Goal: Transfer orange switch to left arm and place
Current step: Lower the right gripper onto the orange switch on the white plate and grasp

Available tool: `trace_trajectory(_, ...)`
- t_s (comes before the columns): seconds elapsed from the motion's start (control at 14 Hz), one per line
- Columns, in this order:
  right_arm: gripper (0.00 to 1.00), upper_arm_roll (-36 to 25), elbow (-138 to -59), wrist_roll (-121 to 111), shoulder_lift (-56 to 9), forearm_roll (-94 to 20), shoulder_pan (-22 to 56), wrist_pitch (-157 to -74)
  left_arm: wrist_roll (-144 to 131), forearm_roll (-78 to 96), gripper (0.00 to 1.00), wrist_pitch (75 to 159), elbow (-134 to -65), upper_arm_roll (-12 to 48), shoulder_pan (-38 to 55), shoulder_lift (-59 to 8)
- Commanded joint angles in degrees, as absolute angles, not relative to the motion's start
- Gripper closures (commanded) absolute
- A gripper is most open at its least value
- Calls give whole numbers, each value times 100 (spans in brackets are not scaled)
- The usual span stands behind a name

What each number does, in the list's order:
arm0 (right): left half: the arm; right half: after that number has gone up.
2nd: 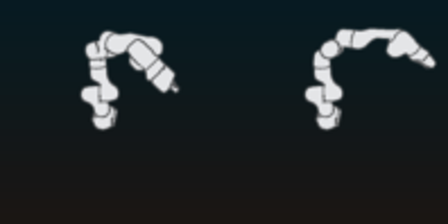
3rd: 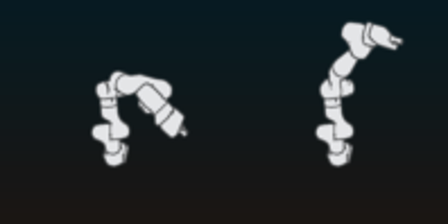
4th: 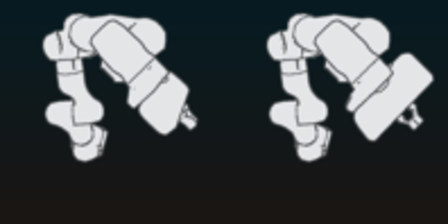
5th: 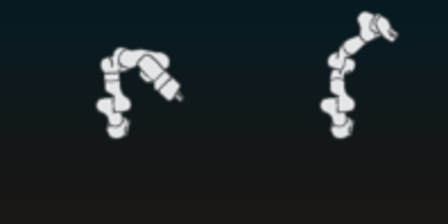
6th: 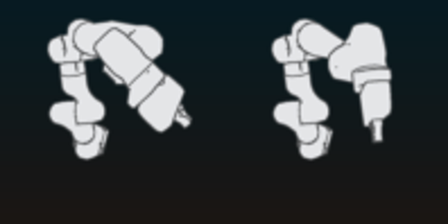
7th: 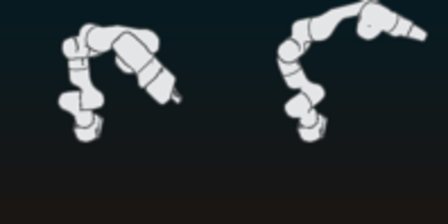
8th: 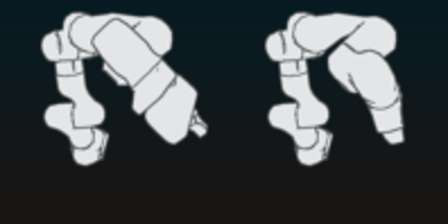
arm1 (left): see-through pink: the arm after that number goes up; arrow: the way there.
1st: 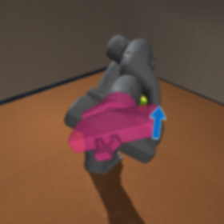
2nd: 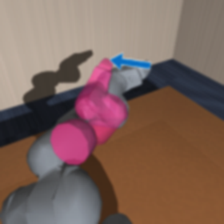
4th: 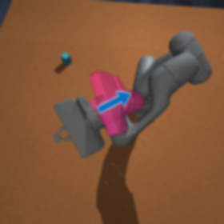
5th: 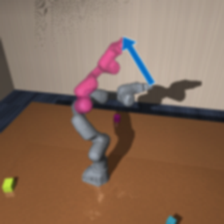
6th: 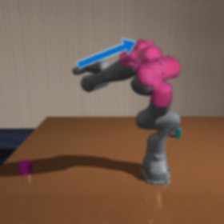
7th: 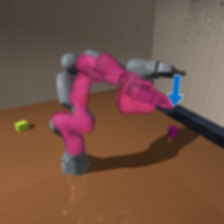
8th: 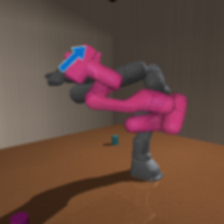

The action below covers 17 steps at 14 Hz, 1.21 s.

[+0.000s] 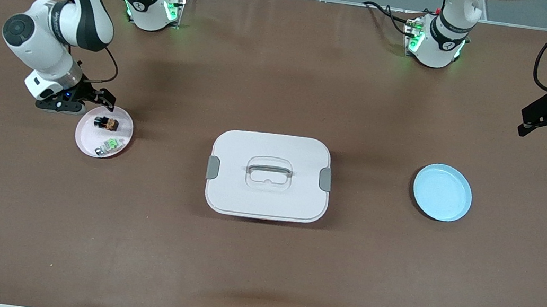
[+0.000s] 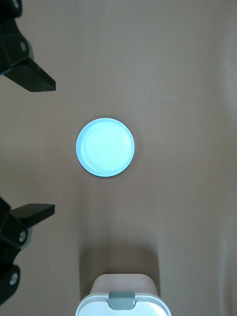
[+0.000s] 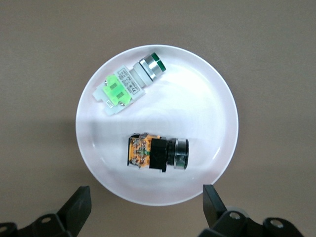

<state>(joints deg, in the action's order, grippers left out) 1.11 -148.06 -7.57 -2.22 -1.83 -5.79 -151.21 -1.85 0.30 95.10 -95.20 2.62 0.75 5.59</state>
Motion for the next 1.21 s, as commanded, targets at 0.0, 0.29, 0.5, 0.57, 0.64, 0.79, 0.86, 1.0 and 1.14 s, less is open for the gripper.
trace_trajectory(0.0, 0, 88, -14740, -694, -763, -132, -571, -15573, -141, 18, 0, 9378, -9369, 272, 61, 492)
trace_trajectory(0.29, 0, 70, -14599, -712, -1273, -123, -580, -16005, -141, 18, 0, 9378, -9369, 272, 53, 492)
trace_trajectory(0.5, 0, 70, -14502, -721, -1397, -114, -589, -16022, -141, 18, 0, 9378, -9369, 272, 53, 492)
trace_trajectory(0.57, 0, 70, -14441, -729, -1458, -114, -580, -16022, -141, 18, 0, 9378, -9369, 272, 53, 492)
trace_trajectory(0.64, 0, 62, -14371, -729, -1546, -114, -589, -16022, -141, 18, 0, 9378, -9369, 272, 53, 492)
trace_trajectory(0.79, 0, 70, -14353, -729, -1652, -114, -580, -16206, -141, 18, 0, 9378, -9369, 272, 62, 492)
trace_trajectory(0.86, 0, 62, -14353, -729, -1722, -114, -597, -16259, -141, 18, 0, 9378, -9369, 272, 62, 492)
trace_trajectory(1.0, 0, 62, -14353, -738, -1731, -114, -598, -16269, -141, 18, 0, 9378, -9369, 272, 62, 492)
trace_trajectory(1.14, 10, 62, -14361, -747, -1723, -106, -598, -16269, -132, 18, 0, 9378, -9369, 272, 44, 492)
